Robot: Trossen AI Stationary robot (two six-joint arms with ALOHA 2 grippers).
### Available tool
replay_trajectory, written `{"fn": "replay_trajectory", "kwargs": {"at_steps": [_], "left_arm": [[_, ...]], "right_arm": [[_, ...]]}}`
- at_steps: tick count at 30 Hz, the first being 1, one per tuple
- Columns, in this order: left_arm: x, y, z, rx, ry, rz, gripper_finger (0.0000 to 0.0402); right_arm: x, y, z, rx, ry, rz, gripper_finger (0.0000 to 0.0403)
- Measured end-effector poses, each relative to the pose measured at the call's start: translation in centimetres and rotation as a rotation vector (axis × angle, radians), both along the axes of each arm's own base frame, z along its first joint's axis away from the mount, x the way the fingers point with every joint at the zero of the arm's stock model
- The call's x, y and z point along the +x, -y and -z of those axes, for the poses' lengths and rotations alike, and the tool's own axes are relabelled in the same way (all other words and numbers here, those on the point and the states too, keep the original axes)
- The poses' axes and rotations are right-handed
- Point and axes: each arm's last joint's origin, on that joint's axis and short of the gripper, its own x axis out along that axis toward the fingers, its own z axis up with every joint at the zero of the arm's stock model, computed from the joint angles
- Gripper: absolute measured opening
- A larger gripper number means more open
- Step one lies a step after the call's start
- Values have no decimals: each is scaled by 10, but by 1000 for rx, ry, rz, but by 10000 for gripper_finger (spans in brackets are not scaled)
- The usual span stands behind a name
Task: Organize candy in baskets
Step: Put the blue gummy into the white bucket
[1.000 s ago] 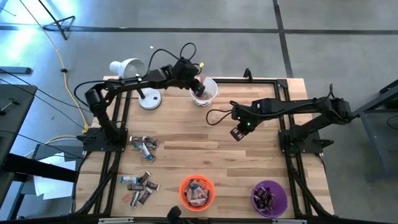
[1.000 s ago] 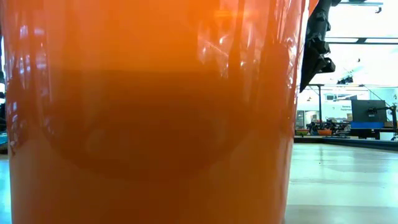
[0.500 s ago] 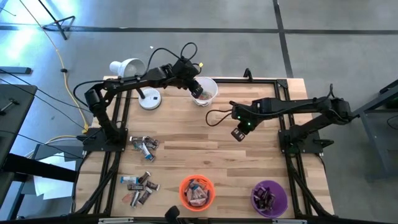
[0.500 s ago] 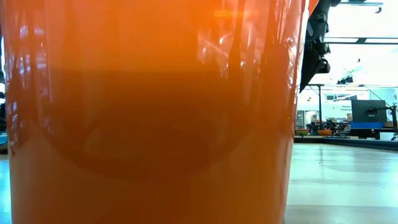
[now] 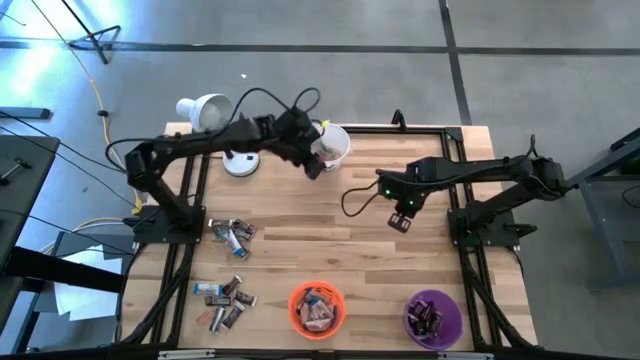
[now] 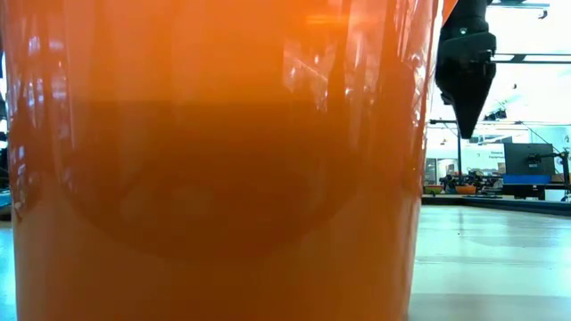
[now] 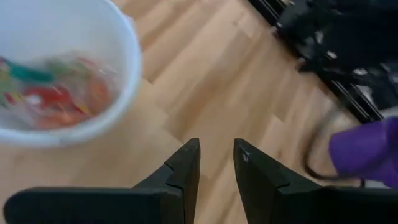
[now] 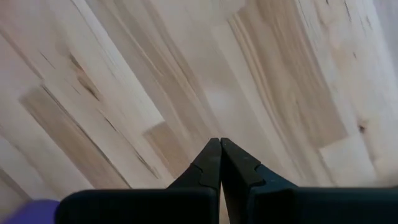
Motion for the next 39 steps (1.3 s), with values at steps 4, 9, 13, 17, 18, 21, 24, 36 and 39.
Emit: {"fn": "replay_trajectory", "kwargs": {"at_steps": [4,9,13,17,18,21,24,36,39], "left_arm": [[-3,42,-9,-1,-54,-41,86],[-13,92,-3,-78,-232,-117,85],[-24,130,3,-120,-369,-153,85],[-40,161,8,-107,-500,-211,85],[-46,168,9,-100,-544,-226,85],[-65,182,11,-51,-685,-283,85],[-85,190,13,47,-813,-375,85],[-169,193,36,10,-790,-541,85],[-192,187,42,-29,-746,-594,85]], "right_arm": [[-1,1,0,-34,-8,-76,0],[-1,2,0,-43,-5,-139,0],[-1,2,0,-45,-4,-169,0],[-1,2,0,-46,-3,-198,0],[-1,2,0,-46,-3,-201,0],[-1,2,0,-43,-3,-180,0],[-1,2,0,-41,-4,-153,0],[1,3,0,-33,14,-8,0],[2,3,0,-31,17,16,0]]}}
